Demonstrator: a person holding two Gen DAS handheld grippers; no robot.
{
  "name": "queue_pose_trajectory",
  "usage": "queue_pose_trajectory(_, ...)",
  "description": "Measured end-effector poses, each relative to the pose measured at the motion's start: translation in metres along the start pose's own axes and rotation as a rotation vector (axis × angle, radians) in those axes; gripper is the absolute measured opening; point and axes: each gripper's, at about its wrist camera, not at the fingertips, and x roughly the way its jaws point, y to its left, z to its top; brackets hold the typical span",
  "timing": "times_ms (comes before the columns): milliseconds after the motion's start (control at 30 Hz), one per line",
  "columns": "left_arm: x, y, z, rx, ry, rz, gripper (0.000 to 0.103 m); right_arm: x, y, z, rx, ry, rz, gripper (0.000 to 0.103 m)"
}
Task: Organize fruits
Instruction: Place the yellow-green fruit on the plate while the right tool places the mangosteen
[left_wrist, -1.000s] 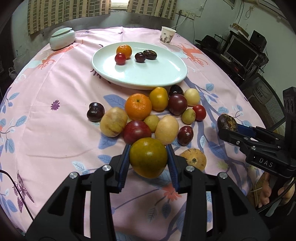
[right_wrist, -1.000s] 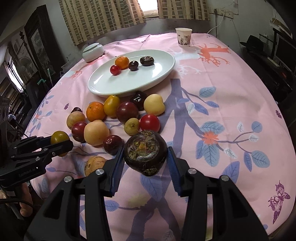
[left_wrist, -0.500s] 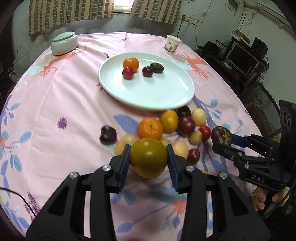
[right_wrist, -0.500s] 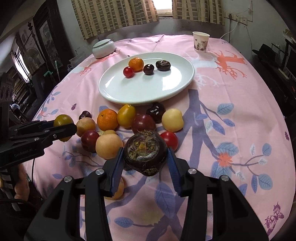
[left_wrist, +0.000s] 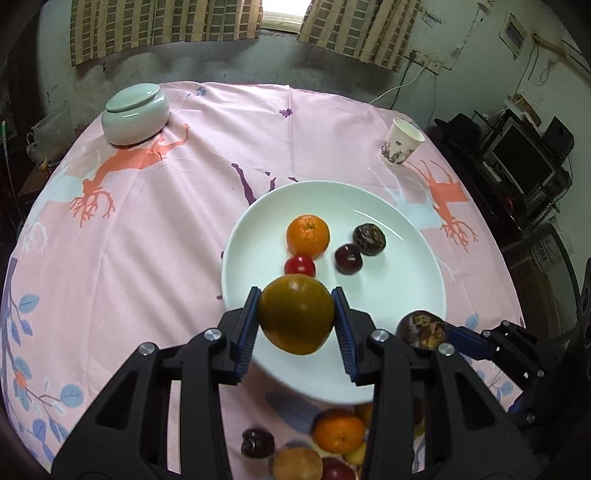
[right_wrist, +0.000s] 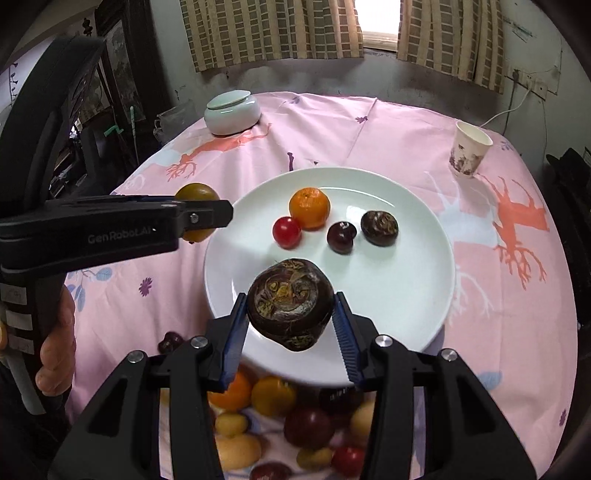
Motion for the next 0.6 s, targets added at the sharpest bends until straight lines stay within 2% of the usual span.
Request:
queue_pose_trajectory(200,0.048,0.011,0.015,-0.043,0.066,0.04,0.039,0.061,-0.021,0.022,0.046,0.087,-0.005,0.046)
queue_pose_trajectory(333,0.059,0.014,0.02,-0.048,0.075,0.044,0.039,0.077,-0.027,0.029,0.068,0.101,0.025,0.046)
queue_pose_trajectory(433,0.062,0.015,0.023,-0.047,0.073,0.051,0.039,0.083,-0.026,0.032,0.058,0.099,0.015,0.047)
queue_pose_trajectory(467,0.063,0.014,0.024,-0.046,0.075,0.052,0.04,0.085,-0.025,0.033,0.051,0.108,0.007,0.056)
queue_pose_trajectory(500,0.063,0.014,0.025,-0.047,0.076,0.05,0.048,0.085,-0.024,0.034,0.041,0.103,-0.005,0.07)
queue_pose_trajectory(533,0.061,0.014,0.026,-0.048,0.071,0.044,0.057,0.082,-0.023,0.034,0.033,0.079,-0.018,0.072)
queue_pose_trajectory(567,0.057,0.013,0.026,-0.047,0.056,0.043,0.072,0.079,-0.022,0.034,0.025,0.063,-0.025,0.072)
queue_pose_trajectory(600,0.051,0.012,0.027,-0.046,0.035,0.048,0.074,0.075,-0.021,0.035,0.016,0.059,-0.028,0.072)
